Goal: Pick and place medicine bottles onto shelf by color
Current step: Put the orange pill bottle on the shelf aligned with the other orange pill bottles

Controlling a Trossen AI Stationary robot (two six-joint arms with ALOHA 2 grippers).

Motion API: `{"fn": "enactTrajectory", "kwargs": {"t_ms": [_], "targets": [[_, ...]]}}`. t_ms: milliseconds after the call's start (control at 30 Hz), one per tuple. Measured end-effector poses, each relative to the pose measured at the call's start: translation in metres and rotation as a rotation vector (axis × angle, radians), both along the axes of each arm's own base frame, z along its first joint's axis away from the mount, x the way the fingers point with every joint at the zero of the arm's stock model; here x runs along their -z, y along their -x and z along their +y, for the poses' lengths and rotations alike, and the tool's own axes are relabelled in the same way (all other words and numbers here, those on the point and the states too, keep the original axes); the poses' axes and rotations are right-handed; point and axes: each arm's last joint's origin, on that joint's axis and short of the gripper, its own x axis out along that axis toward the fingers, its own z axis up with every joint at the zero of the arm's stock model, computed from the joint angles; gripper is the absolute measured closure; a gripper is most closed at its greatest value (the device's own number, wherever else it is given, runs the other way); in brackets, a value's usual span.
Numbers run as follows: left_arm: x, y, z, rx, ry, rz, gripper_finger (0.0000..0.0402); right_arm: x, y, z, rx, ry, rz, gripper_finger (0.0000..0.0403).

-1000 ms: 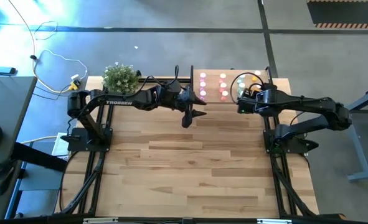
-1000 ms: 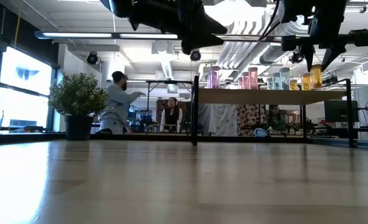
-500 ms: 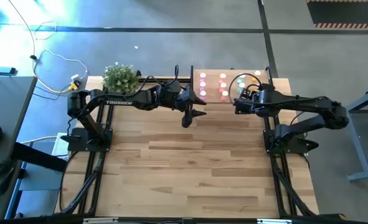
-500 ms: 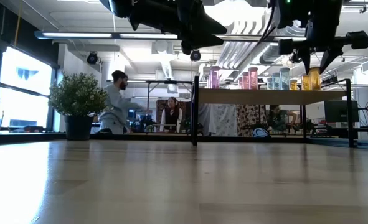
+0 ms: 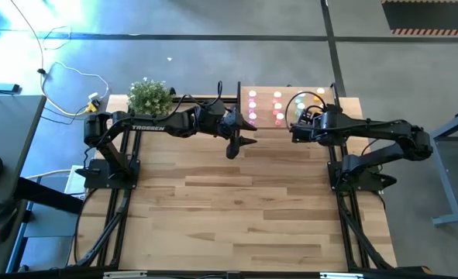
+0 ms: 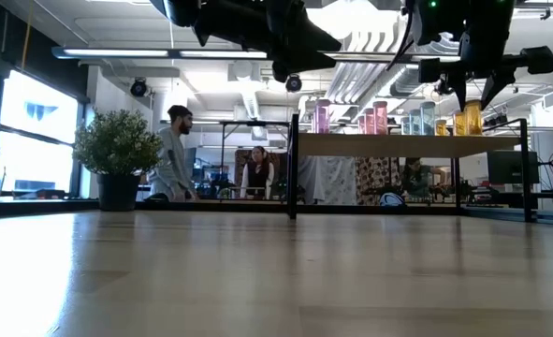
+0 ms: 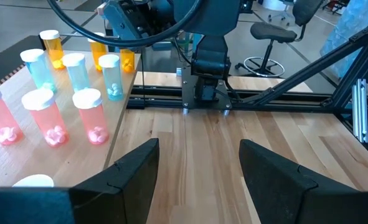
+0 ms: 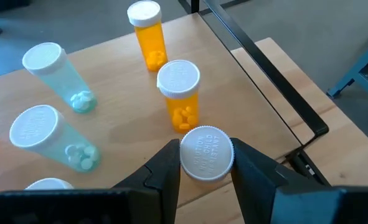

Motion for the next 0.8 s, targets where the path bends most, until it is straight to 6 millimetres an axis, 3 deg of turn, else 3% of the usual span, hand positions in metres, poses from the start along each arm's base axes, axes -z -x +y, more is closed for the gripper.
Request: {"fn": "enactTrajectory", "kwargs": {"t_ms": [800], "targets": [[0.0, 0.0, 0.0, 0.0, 0.0, 0.0, 0.0188, 0.0009, -0.0024, -0.0038, 0.014, -0.002, -0.031, 0.0288]]}}
